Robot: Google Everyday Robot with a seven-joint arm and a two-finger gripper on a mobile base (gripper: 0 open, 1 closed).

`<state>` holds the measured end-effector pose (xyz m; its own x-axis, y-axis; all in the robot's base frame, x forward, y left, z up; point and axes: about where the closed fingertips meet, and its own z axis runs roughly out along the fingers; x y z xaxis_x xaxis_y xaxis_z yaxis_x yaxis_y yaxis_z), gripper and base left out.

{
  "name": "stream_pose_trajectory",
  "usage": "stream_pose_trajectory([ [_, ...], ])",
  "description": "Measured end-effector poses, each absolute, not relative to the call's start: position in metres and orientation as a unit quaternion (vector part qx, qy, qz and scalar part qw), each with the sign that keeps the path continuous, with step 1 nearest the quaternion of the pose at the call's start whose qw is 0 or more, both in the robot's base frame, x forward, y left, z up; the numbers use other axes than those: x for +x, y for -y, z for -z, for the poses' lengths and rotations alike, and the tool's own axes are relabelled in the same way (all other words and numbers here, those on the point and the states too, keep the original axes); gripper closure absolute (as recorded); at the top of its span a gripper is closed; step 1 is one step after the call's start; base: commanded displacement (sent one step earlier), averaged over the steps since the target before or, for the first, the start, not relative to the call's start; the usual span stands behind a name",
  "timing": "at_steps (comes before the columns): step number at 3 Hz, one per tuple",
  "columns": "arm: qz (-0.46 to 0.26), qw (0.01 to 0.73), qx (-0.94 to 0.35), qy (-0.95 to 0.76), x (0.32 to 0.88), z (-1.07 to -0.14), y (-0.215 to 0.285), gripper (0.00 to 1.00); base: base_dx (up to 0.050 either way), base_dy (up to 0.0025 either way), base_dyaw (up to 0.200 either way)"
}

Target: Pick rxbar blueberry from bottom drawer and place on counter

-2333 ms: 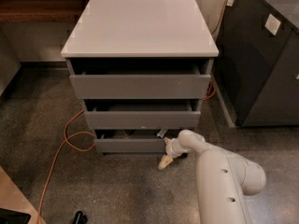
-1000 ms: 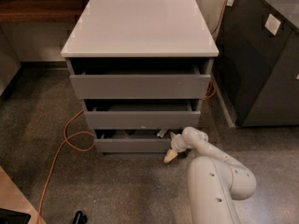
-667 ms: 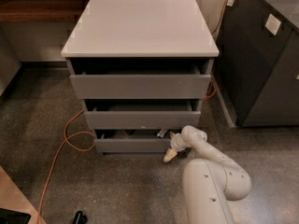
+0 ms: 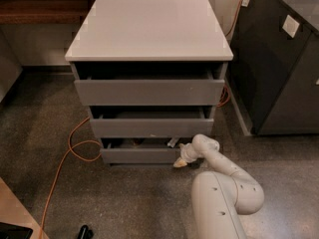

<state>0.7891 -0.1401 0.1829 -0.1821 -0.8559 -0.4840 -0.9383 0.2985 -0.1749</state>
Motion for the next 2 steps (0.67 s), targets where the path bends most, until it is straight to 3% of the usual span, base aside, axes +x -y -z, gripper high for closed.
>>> stream_pose_trajectory([
  [1,-0.086,0.25,-0.586,-0.766,0.7841,-0.1818,0.1395,0.69,0.0,0.0,0.0],
  [2,-0.086,0.25,-0.586,-0.766,0.7841,-0.1884,0.1395,0.92,0.0,0.0,0.0],
])
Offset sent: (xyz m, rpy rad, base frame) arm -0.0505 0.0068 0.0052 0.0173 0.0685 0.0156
